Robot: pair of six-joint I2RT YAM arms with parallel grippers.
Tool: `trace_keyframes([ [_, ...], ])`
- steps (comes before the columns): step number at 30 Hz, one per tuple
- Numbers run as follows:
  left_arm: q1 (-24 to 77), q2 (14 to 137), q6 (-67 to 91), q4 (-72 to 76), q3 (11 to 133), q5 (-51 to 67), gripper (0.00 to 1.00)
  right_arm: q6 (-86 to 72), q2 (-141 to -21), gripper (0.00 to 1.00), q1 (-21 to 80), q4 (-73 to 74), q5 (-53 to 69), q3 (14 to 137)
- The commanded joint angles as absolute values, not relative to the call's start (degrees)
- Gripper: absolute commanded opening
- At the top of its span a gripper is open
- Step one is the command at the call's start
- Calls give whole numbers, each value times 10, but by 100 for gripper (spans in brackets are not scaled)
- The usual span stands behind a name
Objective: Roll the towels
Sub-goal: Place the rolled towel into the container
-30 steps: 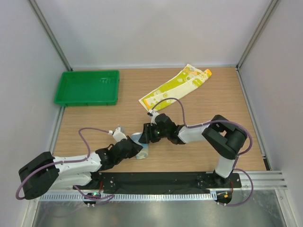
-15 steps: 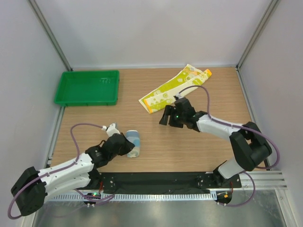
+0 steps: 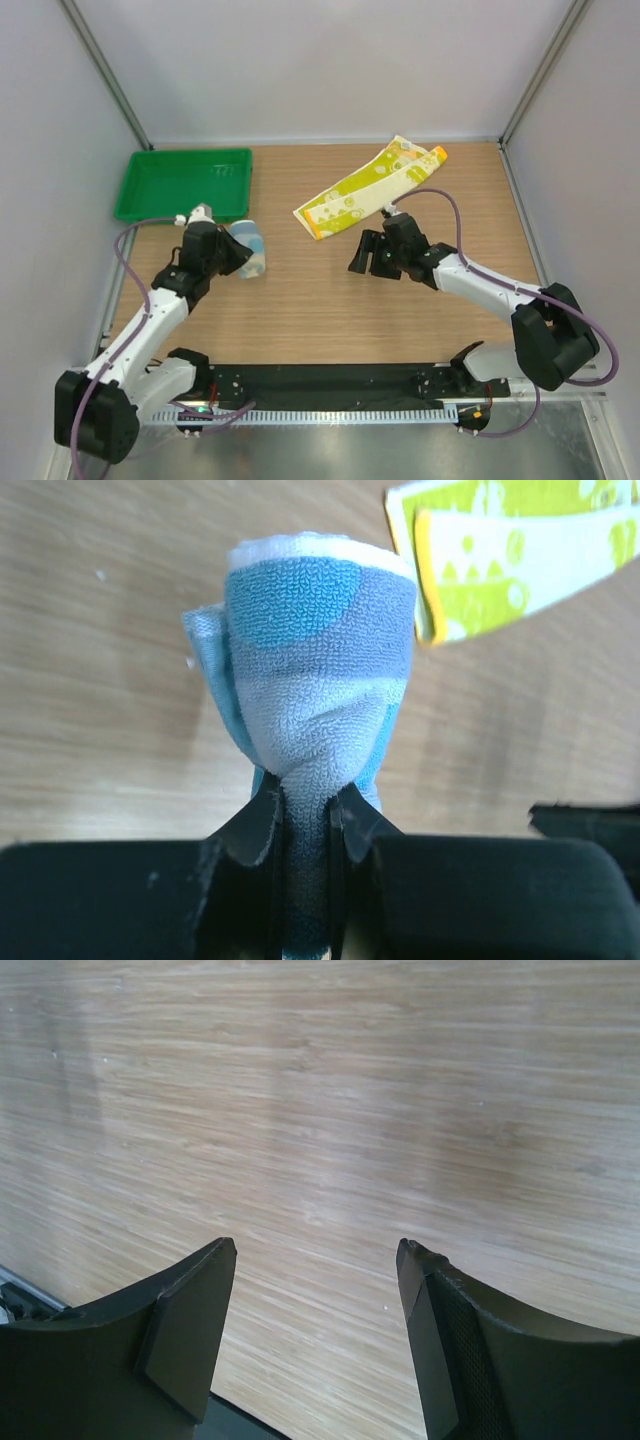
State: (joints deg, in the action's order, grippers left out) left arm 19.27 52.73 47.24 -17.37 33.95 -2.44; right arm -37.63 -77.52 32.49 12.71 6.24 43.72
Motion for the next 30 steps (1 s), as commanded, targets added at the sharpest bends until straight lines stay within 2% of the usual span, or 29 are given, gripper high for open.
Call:
trace_keyframes([
  [1, 140, 577, 450, -131, 402, 47, 0, -376, -744, 72, 324, 127, 77, 425],
  [4, 100, 638, 436, -123, 481, 79, 0, -376, -744, 72, 323, 126, 88, 424],
  [11, -82, 844, 486, -5, 627, 323, 0, -379, -725, 72, 323, 125, 105, 429],
  [13, -128, 930, 528, 85, 657, 387, 0, -376, -722, 72, 324, 128, 116, 432],
  [18, -153, 1109, 521, 53, 791, 451, 0, -364, -705, 71, 324, 141, 115, 428],
  [25, -145, 1233, 498, 54, 909, 497, 0, -357, -700, 71, 323, 149, 110, 418],
  [30, -120, 1294, 433, -6, 957, 471, 0, -357, -697, 71, 324, 147, 104, 418],
])
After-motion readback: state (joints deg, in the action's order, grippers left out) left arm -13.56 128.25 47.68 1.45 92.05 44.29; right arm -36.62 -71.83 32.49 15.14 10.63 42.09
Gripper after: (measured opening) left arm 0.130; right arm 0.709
